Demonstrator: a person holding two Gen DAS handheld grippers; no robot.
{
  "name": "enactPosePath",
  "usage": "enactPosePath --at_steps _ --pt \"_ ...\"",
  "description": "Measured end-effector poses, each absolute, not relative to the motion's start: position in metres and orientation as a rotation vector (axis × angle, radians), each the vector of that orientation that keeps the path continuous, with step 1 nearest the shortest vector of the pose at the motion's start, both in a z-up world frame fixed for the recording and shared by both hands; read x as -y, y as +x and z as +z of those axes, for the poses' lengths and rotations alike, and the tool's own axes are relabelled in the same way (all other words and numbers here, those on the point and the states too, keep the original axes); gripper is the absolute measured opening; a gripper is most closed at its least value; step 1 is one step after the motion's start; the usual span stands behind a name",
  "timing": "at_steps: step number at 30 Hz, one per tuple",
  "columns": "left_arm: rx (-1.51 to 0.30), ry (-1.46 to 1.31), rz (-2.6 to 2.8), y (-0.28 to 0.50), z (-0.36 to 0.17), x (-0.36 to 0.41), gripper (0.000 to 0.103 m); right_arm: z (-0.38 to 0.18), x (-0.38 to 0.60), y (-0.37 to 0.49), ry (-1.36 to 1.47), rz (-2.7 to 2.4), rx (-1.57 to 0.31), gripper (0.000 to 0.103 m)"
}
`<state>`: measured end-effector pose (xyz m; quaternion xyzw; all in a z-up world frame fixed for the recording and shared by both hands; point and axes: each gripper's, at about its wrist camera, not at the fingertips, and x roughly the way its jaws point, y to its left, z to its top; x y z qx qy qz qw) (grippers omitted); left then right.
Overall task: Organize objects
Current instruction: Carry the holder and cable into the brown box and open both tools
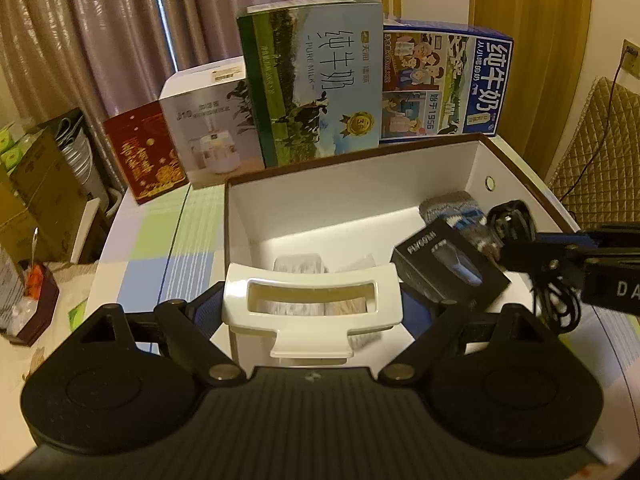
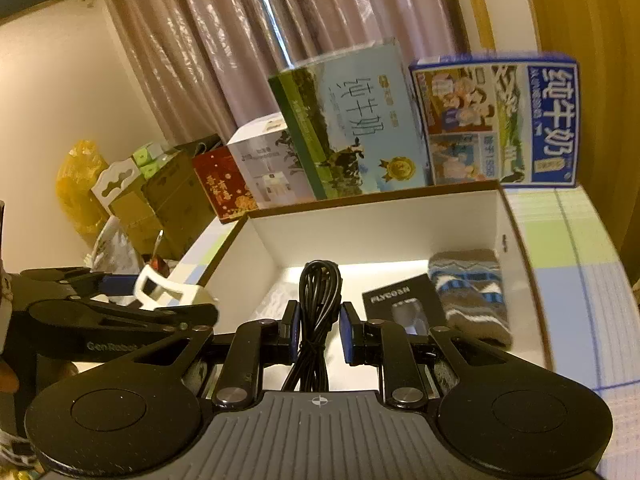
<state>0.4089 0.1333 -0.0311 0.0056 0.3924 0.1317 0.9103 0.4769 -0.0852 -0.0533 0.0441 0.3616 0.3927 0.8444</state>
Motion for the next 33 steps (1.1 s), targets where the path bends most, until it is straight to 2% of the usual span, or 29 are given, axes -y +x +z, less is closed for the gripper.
enactPosePath --at_steps 17,28,33 --pt "-0.907 0.049 0.216 0.514 -0.072 -0.167 0.085 -0.103 0.031 0.589 0.139 0.717 -0.927 0.017" --pt "-0.961 0.067 0.199 0.548 -0.096 -0.176 0.085 -0.131 0.017 0.628 0.158 0.621 -0.990 0.018" --pt "-0.970 0.065 0.197 0.553 -0.102 -0.178 0.085 -0.132 0.020 0.634 0.186 0.598 -0.989 0.026"
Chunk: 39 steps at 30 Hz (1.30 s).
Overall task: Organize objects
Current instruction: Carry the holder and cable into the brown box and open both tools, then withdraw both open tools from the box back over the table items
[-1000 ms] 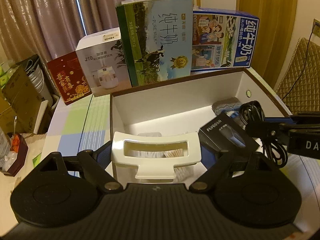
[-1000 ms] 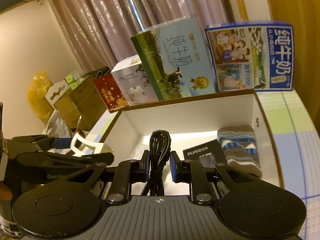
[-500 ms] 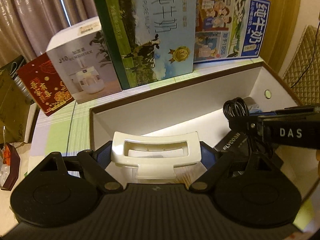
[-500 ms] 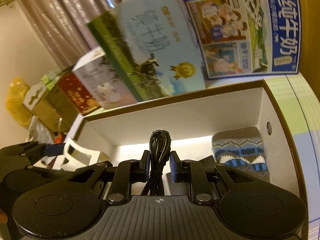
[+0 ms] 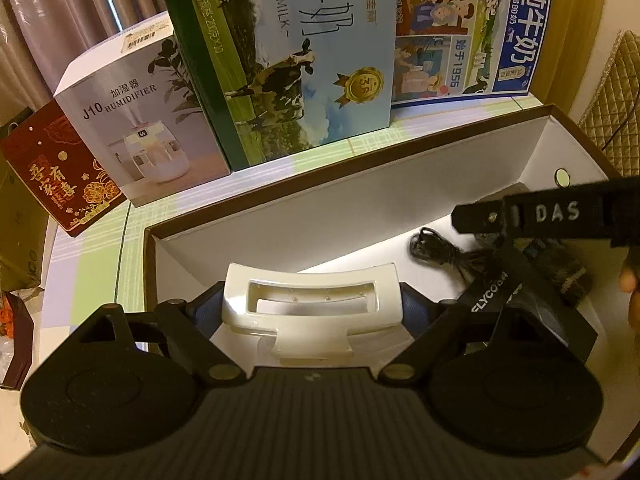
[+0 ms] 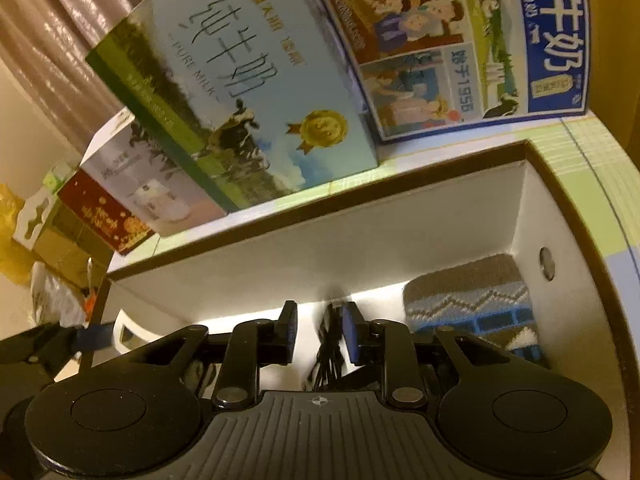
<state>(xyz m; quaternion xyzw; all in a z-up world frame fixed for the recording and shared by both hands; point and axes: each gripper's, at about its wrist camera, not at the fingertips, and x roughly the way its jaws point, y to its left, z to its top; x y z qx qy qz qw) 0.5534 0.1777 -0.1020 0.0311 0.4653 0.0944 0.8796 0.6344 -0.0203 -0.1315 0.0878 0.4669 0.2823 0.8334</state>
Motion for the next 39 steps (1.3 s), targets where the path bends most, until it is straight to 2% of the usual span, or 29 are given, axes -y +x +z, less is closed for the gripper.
enactPosePath --at_steps 2,19,21,23,28,32,35,39 --pt "-0.972 0.065 0.197 0.554 -0.104 -0.178 0.085 -0.133 0.023 0.635 0.191 0.599 -0.996 0.030" --pt "-0.987 0.067 0.201 0.568 -0.116 -0.178 0.085 -0.132 0.038 0.630 0.132 0.590 -1.003 0.032" --pt "-0.988 0.061 0.207 0.569 -0.116 -0.179 0.086 -0.130 0.040 0.628 0.122 0.592 -0.995 0.035" --pt "-0.986 0.055 0.206 0.569 -0.115 -0.181 0.089 -0.129 0.042 0.624 0.111 0.593 -0.987 0.046" --pt "-0.976 0.061 0.214 0.566 -0.110 -0.185 0.089 -0.122 0.043 0.615 0.066 0.607 -0.961 0.061" --pt "-0.969 0.047 0.210 0.559 -0.102 -0.188 0.091 -0.116 0.043 0.604 0.007 0.628 -0.929 0.078" --pt "-0.971 0.044 0.209 0.553 -0.096 -0.189 0.091 -0.112 0.043 0.596 -0.040 0.638 -0.911 0.085" --pt "-0.971 0.024 0.209 0.543 -0.087 -0.188 0.091 -0.107 0.045 0.587 -0.074 0.645 -0.900 0.089"
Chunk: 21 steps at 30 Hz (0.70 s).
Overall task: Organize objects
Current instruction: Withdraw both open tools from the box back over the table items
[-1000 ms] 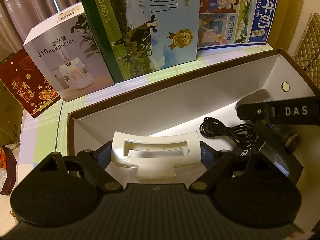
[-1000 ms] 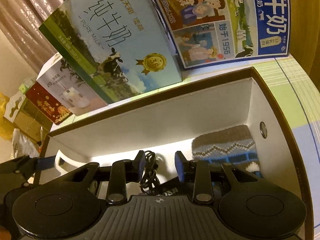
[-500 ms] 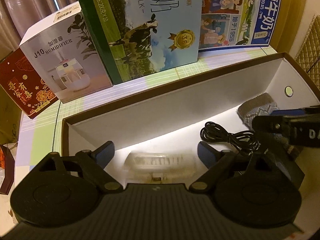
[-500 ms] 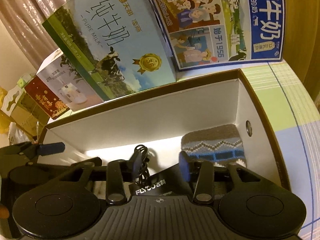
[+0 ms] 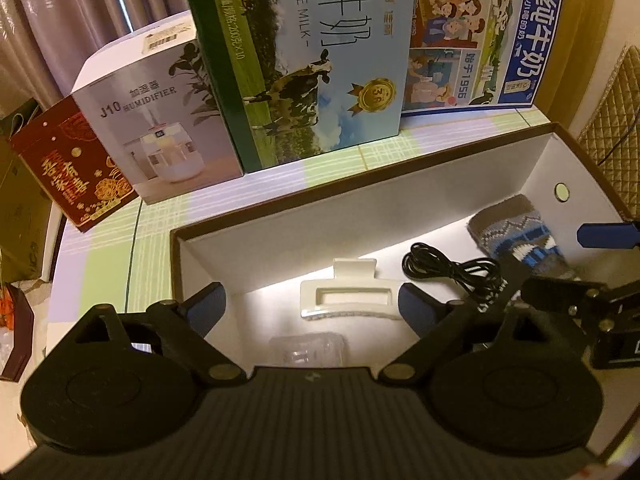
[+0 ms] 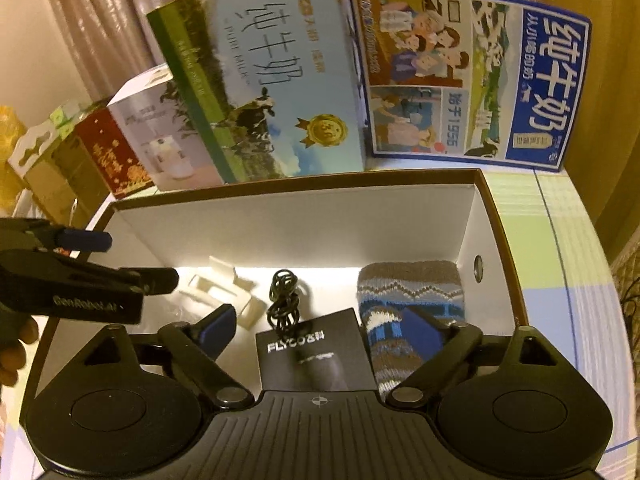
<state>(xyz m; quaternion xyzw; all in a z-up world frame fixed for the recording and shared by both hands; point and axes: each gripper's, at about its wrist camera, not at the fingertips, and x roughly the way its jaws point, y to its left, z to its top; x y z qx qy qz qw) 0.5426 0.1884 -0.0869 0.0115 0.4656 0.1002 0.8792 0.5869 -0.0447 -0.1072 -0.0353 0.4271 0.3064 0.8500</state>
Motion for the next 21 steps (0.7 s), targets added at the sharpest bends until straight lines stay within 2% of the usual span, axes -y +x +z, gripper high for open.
enactPosePath --at_steps 21 --pt "-0.958 -0.049 0.197 0.467 -0.046 -0.161 0.092 -0.067 0.074 0.527 -0.061 0.670 -0.840 0.093"
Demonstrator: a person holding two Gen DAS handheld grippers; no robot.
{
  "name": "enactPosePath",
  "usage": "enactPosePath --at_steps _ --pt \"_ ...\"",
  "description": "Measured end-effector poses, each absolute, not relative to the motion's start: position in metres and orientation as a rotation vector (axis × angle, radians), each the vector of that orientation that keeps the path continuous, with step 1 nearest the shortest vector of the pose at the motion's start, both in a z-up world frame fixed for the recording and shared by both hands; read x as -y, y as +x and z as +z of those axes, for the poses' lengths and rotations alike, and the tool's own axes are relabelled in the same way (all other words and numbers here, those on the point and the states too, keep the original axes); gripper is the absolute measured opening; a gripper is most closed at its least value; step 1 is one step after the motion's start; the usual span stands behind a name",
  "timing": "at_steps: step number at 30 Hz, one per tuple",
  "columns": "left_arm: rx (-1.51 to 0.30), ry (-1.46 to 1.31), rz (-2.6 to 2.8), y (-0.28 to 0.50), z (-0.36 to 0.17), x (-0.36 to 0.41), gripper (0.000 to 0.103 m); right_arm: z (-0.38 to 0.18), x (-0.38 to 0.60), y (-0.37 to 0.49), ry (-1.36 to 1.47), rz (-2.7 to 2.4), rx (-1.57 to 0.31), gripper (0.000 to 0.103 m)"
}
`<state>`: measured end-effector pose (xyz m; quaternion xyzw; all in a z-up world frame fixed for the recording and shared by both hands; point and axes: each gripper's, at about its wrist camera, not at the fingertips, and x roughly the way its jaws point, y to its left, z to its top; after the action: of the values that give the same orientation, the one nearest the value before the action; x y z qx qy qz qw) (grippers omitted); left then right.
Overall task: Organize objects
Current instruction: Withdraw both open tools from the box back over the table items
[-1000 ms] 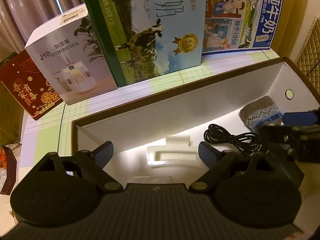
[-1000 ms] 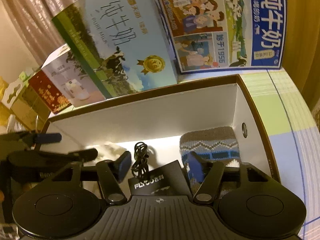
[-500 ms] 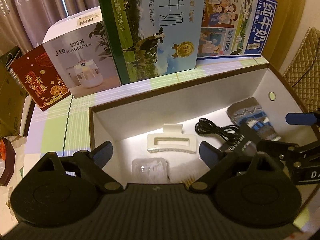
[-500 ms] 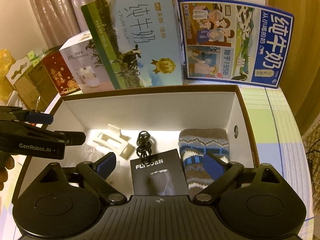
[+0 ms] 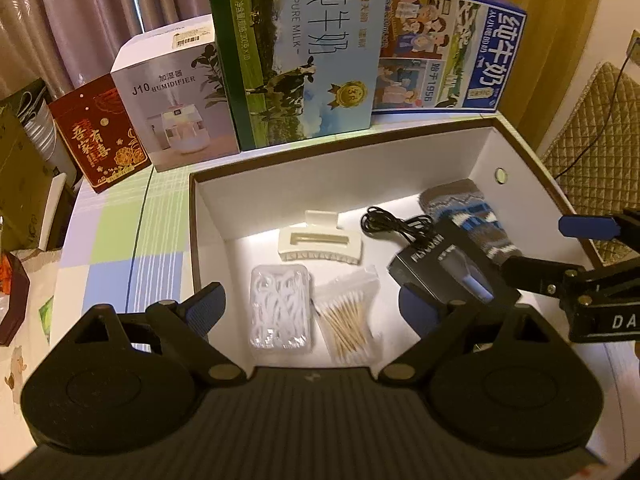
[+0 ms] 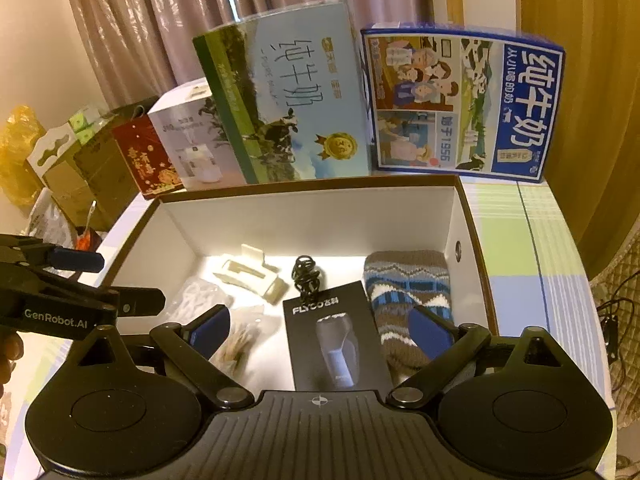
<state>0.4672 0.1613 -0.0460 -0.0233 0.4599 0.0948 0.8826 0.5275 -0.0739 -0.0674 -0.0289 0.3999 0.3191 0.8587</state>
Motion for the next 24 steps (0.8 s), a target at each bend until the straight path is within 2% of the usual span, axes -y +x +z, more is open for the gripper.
enactPosePath --at_steps 24 --pt "-0.938 -0.111 0.202 0.370 -0.021 -0.116 0.092 -0.040 0.123 0.444 -0.015 0.702 -0.808 0.095"
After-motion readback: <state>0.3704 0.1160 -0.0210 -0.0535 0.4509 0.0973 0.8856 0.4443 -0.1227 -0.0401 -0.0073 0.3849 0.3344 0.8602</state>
